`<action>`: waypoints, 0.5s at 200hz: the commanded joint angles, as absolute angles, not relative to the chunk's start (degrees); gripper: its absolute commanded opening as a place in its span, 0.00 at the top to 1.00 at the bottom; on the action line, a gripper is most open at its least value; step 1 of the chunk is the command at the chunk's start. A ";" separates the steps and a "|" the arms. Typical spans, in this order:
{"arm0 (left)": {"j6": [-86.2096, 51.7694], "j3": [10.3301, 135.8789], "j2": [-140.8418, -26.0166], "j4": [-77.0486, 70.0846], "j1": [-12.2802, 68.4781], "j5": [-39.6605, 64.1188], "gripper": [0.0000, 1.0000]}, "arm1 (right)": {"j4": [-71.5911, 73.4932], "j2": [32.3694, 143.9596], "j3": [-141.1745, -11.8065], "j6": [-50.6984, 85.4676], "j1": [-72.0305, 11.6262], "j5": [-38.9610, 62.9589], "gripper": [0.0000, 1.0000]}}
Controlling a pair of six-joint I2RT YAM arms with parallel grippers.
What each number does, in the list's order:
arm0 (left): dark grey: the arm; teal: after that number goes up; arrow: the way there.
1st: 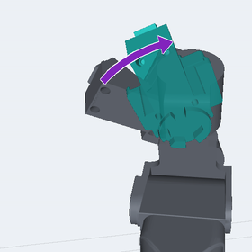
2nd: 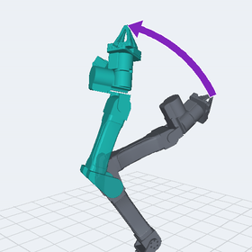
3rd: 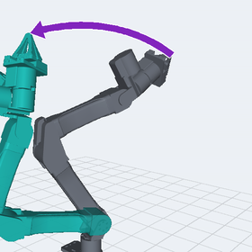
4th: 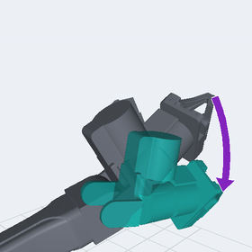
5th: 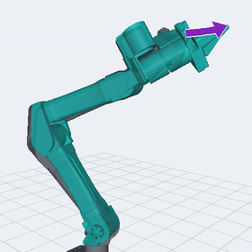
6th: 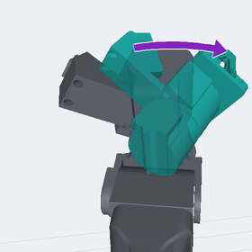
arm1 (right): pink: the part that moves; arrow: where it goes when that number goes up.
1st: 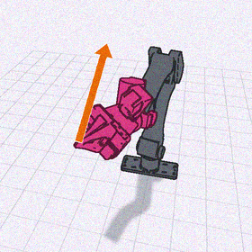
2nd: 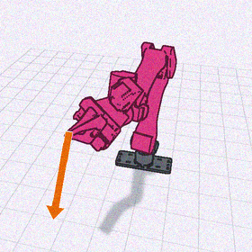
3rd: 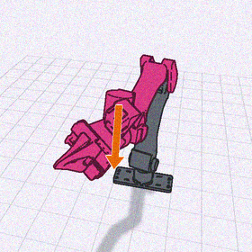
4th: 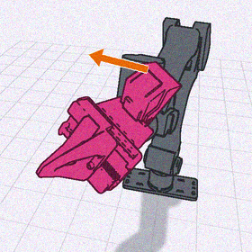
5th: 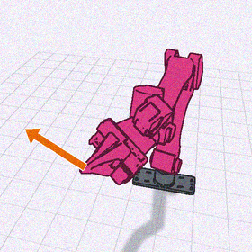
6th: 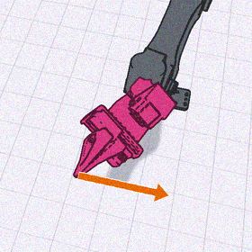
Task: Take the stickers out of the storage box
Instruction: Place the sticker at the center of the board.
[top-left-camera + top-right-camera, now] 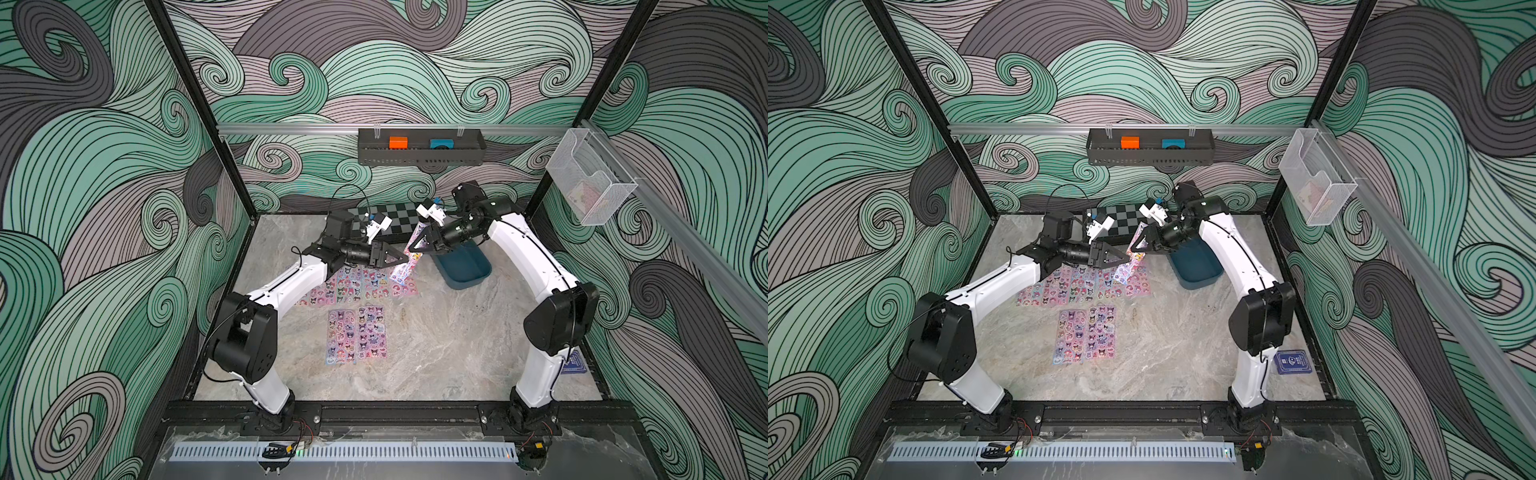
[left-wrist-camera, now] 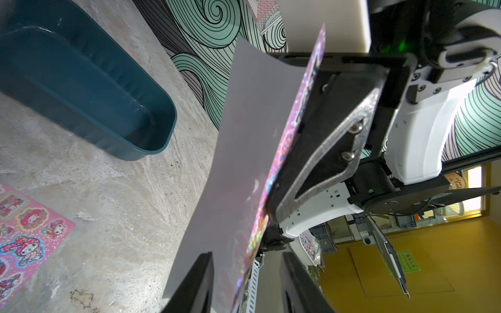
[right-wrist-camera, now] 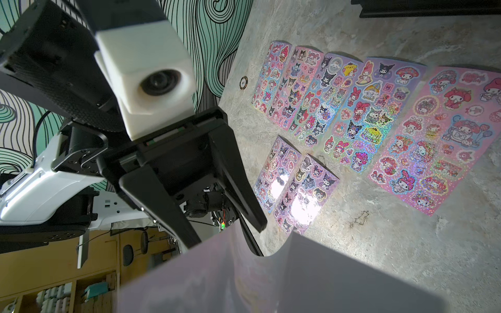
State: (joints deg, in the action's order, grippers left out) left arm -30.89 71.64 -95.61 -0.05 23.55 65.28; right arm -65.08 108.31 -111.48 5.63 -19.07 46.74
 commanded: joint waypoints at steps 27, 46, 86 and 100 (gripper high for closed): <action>-31.23 72.92 -96.72 -1.32 23.85 67.05 0.82 | -63.98 110.04 -112.85 6.68 -19.51 46.29 0.60; -31.12 72.87 -96.39 -0.71 23.86 65.63 0.89 | -63.91 110.30 -112.85 6.94 -19.42 45.00 0.57; -31.65 72.22 -95.33 -0.77 23.38 63.70 1.00 | -59.00 108.37 -109.50 10.39 -17.74 44.46 0.47; -33.50 71.35 -95.10 -2.43 22.62 63.10 1.00 | -55.20 106.35 -106.84 12.91 -16.71 45.20 0.41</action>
State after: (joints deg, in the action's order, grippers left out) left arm -31.68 71.61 -96.55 -0.14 23.66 64.31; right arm -61.28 109.54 -110.06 9.34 -18.50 45.10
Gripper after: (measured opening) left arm 0.052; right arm 0.548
